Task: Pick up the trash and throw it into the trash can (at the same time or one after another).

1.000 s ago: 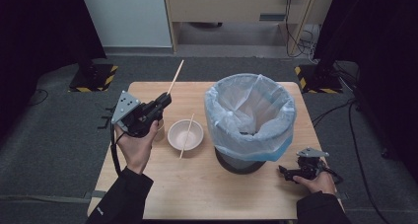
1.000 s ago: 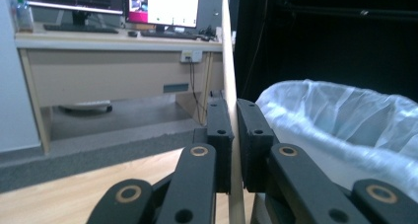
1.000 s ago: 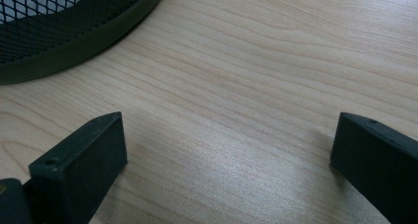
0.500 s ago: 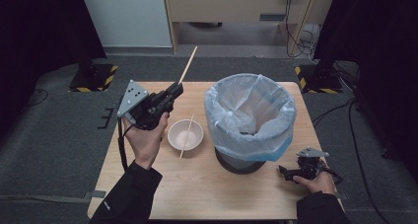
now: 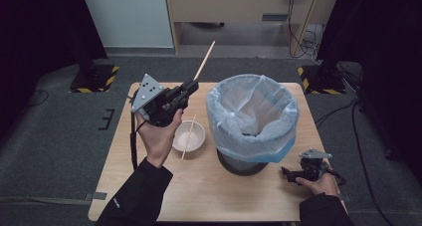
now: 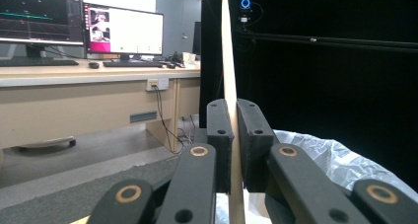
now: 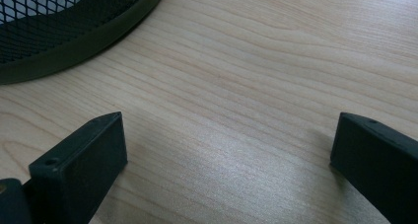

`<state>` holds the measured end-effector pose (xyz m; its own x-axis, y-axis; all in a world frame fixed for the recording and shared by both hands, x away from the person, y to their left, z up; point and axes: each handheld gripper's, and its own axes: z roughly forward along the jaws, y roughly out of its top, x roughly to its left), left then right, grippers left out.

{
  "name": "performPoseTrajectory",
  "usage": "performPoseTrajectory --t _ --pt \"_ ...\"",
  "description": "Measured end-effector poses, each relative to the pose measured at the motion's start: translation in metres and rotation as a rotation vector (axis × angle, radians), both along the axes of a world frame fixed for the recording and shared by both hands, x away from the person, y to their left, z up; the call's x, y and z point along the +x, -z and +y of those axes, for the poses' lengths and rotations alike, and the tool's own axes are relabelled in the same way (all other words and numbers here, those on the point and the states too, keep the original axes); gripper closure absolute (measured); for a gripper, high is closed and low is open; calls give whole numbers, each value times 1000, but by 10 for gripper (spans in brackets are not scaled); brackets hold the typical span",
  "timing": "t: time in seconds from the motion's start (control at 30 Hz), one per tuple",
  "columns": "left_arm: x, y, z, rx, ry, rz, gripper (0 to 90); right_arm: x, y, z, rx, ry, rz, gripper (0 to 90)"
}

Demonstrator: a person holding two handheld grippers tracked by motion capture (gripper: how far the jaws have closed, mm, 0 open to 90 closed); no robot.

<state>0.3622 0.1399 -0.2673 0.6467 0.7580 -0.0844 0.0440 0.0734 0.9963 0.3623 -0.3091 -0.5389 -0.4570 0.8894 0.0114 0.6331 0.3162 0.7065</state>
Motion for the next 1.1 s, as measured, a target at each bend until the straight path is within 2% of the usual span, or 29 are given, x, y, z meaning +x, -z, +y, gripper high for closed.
performPoseTrajectory --t 0.63,1.1 --pt "7 -8 -41 0 66 0 848 0 0 0 0 0 0 9" --pt "11 -15 -67 12 100 -14 847 0 0 0 1 0 -3 8"
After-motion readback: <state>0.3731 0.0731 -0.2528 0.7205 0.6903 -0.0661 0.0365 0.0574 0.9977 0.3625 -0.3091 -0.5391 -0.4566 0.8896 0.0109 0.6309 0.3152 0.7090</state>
